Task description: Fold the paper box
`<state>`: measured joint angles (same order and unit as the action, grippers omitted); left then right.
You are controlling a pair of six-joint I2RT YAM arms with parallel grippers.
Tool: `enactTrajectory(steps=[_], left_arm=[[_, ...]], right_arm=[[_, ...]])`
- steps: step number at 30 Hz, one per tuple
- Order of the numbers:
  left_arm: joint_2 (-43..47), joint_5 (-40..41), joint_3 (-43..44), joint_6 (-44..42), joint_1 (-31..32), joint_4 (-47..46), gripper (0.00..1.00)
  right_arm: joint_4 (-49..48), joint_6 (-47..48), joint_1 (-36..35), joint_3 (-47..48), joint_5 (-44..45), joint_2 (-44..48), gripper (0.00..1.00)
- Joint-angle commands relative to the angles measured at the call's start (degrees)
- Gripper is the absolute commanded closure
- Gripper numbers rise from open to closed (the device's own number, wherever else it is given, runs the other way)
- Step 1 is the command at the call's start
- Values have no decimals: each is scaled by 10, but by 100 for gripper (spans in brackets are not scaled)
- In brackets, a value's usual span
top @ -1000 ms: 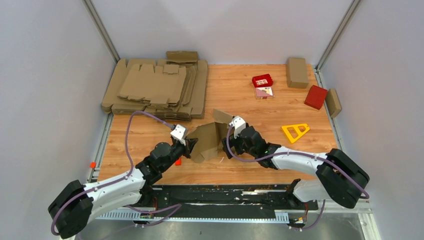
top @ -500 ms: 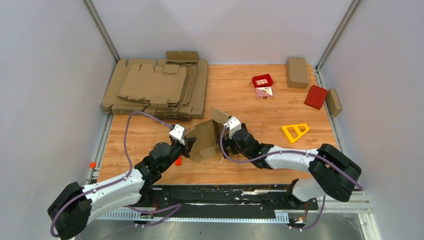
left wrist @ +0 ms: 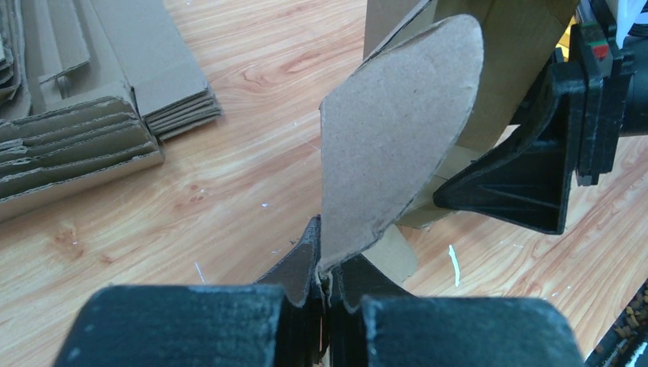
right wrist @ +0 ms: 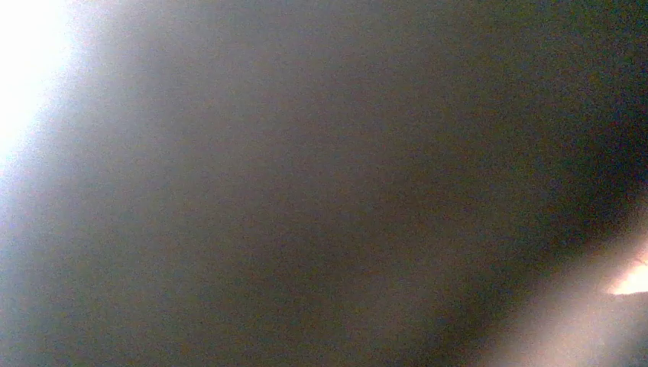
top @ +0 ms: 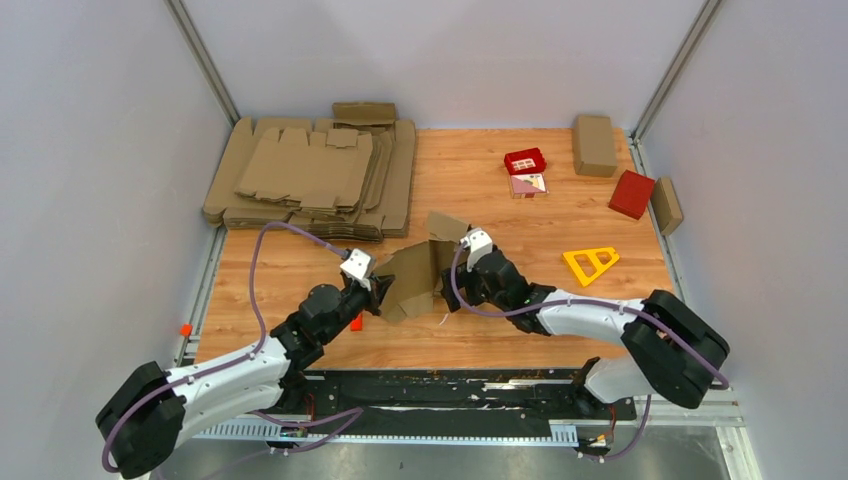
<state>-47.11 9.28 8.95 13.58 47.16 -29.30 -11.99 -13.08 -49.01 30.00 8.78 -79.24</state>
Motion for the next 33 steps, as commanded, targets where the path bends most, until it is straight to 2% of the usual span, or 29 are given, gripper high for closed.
enactTrajectory(steps=[1, 6, 10, 19, 27, 33], left_arm=[[-18, -36, 2, -8, 3, 11, 96], [-26, -34, 11, -17, 3, 25, 96], [-27, -34, 13, -18, 3, 24, 96], [-22, -36, 11, -18, 3, 24, 96], [-31, -41, 12, -16, 3, 18, 96], [-31, -41, 12, -17, 3, 19, 96]], right_arm=[[36, -38, 25, -34, -117, 6, 0], [-22, -51, 96, -90, -210, 58, 0], [-5, -44, 97, -94, -196, 72, 0], [-60, -34, 98, -124, -185, 136, 0], [-136, -71, 121, -109, -224, 76, 0], [-170, -106, 145, -116, -245, 67, 0]])
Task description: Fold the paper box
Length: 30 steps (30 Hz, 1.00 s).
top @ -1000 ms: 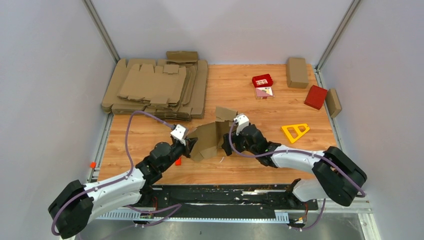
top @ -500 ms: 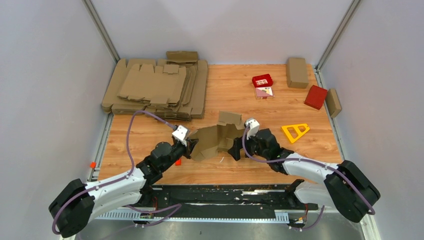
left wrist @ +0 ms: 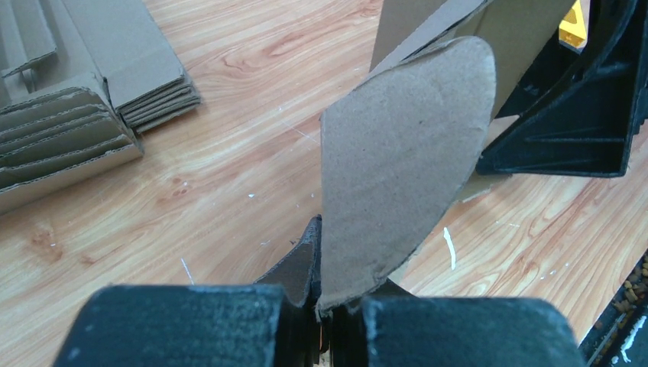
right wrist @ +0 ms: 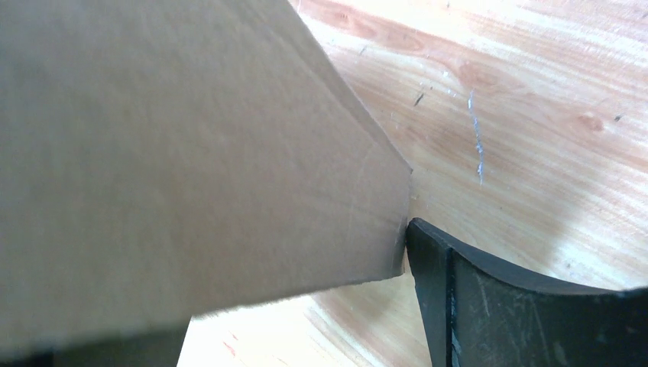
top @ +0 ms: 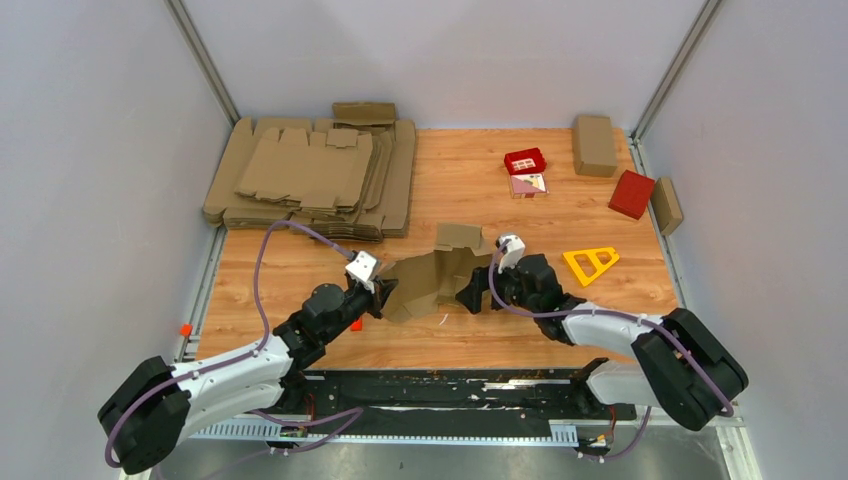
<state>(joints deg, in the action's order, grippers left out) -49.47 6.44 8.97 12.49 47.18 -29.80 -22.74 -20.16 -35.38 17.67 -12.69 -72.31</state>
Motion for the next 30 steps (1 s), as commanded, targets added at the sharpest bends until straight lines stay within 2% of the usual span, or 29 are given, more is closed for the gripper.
enactTrajectory(steps=[1, 11, 17, 19, 26, 30], left_arm=[[-8, -12, 12, -7, 3, 24, 96], [-15, -14, 12, -2, 3, 22, 96], [-28, -19, 19, -3, 3, 22, 96], [-28, -19, 18, -2, 3, 21, 96], [-22, -18, 18, -2, 3, 24, 96], [-24, -18, 18, -1, 3, 25, 96]], right_arm=[[-52, -31, 8, 12, -27, -5, 0], [18, -4, 10, 18, 9, -59, 1], [62, 47, 1, 20, 41, -35, 8], [82, 65, -9, 30, 55, -30, 12], [111, 121, -100, 58, 163, -23, 9], [125, 126, -122, 73, 193, -46, 8]])
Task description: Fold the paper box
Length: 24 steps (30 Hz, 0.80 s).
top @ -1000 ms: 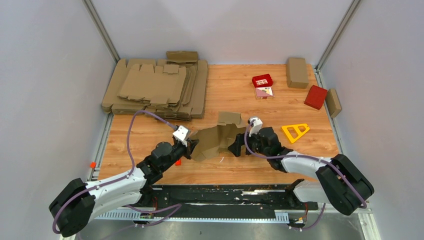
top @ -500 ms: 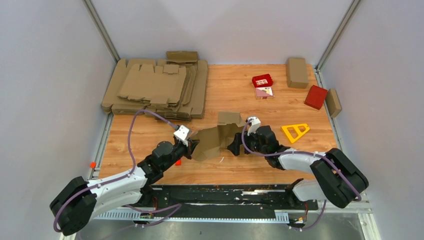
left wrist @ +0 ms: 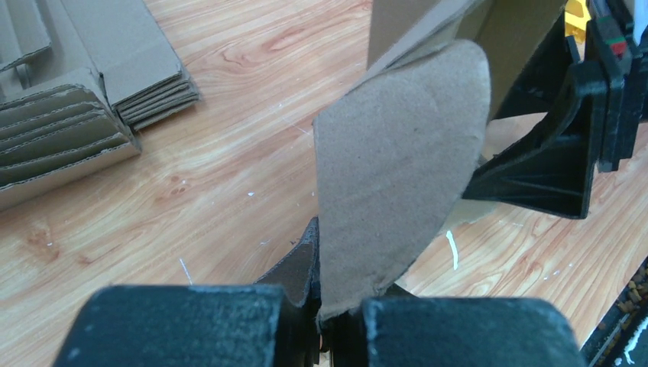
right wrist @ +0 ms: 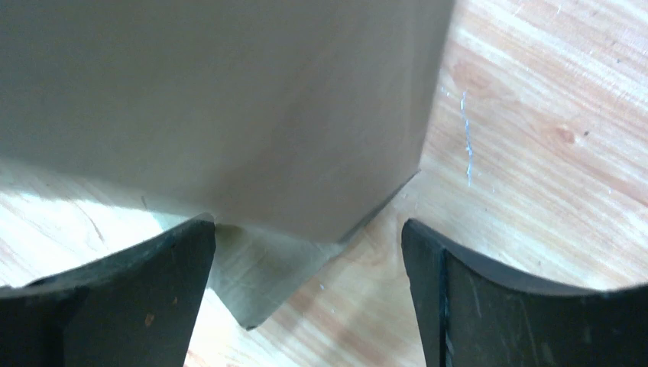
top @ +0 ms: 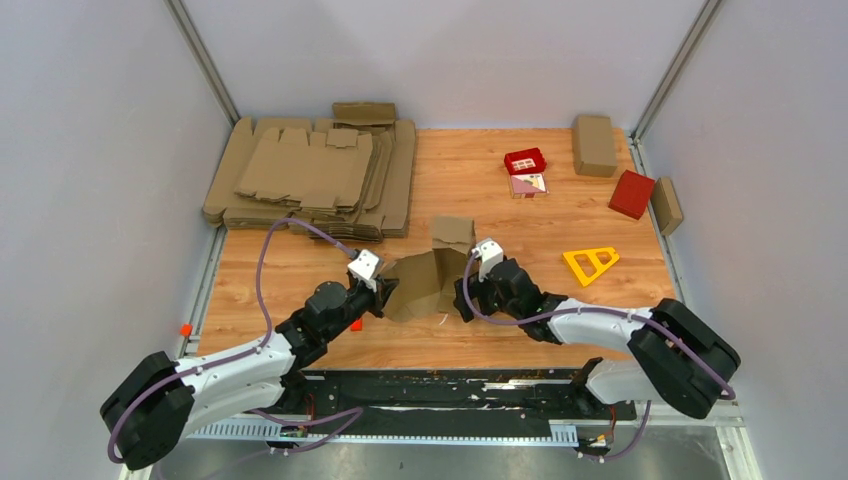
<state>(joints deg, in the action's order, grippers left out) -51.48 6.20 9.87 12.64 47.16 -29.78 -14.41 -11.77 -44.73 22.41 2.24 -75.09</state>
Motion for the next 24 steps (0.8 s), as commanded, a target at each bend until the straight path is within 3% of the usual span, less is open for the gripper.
enactTrajectory(steps=[1, 9, 17, 24], left_arm=[[-5, -17, 10, -2, 3, 24, 96], [-5, -18, 11, -2, 3, 25, 96], [-8, -21, 15, -14, 3, 18, 96], [-39, -33, 33, -27, 4, 17, 96]], right_arm=[[46, 43, -29, 30, 48, -24, 8], [39, 45, -28, 27, 81, 13, 7], [4, 73, -1, 61, 8, 12, 9], [-13, 80, 12, 82, -42, -8, 17]])
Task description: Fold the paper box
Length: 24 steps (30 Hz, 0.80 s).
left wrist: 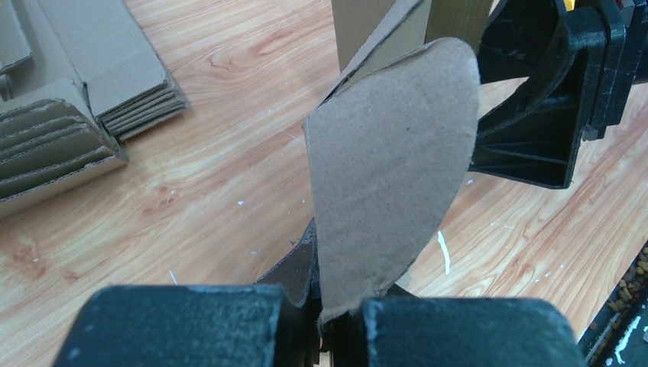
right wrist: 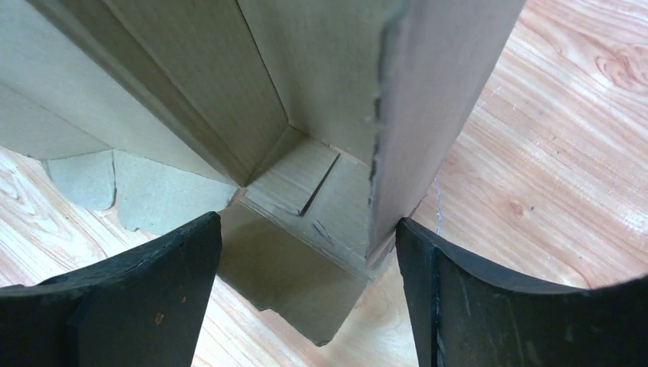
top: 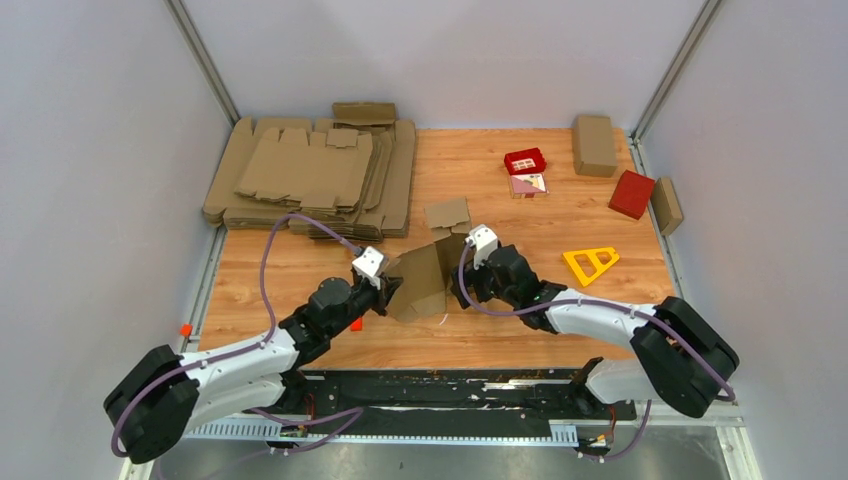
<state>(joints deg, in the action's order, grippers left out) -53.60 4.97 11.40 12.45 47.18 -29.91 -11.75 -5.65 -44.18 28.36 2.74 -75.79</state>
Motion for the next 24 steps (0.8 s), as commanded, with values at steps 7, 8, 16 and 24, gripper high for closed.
enactTrajectory(steps=[7, 8, 16, 24], left_arm=[[-21, -19, 23, -32, 3, 25, 96], [-22, -18, 24, -32, 4, 26, 96], [-36, -27, 32, -34, 4, 28, 96], [-38, -26, 38, -38, 4, 41, 96]], right_arm=[[-73, -4, 53, -10, -107, 40, 8], [-83, -7, 64, -15, -128, 45, 8], [-94, 2, 94, -12, -190, 29, 5], [-71, 8, 95, -36, -200, 55, 5]])
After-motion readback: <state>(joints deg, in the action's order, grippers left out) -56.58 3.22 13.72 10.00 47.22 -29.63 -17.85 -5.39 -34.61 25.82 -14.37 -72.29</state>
